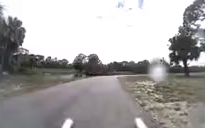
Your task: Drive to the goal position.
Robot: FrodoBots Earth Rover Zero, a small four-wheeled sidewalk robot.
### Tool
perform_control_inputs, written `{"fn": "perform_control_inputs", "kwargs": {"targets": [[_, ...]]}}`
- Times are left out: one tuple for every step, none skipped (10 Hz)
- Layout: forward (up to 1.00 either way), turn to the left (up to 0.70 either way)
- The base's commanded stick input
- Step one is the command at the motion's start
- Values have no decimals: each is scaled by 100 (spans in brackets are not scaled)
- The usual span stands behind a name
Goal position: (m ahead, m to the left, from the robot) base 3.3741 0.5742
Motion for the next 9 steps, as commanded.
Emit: {"fn": "perform_control_inputs", "kwargs": {"targets": [[84, 6], [84, 6], [84, 6], [84, 6], [84, 6], [84, 6], [84, 6], [84, 6], [84, 6]]}}
